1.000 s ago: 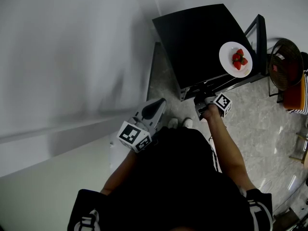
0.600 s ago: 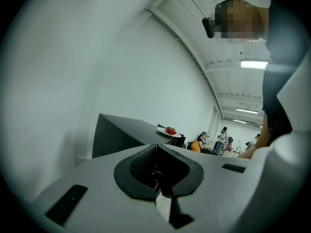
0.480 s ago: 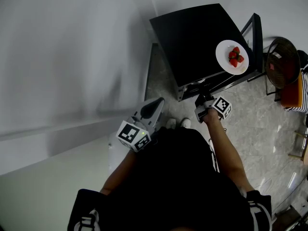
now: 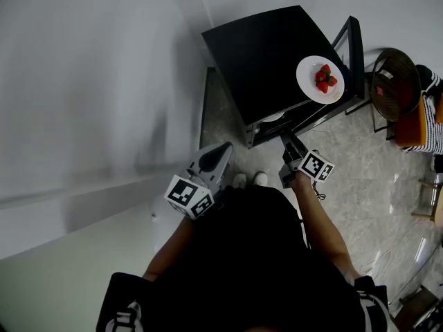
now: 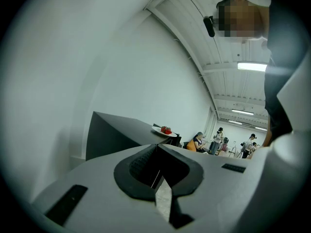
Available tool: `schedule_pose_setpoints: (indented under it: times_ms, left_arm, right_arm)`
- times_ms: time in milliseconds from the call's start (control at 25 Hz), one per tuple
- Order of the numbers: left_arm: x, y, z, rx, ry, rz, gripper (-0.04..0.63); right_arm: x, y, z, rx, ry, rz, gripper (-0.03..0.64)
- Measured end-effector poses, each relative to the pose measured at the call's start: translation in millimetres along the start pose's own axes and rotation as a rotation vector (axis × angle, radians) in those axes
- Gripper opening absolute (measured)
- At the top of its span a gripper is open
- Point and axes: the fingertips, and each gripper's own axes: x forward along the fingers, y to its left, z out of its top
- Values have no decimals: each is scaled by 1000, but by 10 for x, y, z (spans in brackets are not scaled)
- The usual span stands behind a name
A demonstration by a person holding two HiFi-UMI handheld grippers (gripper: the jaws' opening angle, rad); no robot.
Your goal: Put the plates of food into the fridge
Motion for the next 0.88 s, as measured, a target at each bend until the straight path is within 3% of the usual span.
schedule_pose_setpoints:
  times_ms: [400,680,880]
  left_arm:
    - [80,-74,13,3,1,-53,23]
    - [189,-202,-4,20,15,-98,23]
    - [243,-293,-3,29,22,-124,23]
  right_arm:
    - [-402,769,184,-264,-46,119,100]
    - [-670,1171,265,-344,-76,175,100]
    - [-825,1305,312,-346,-98,195,100]
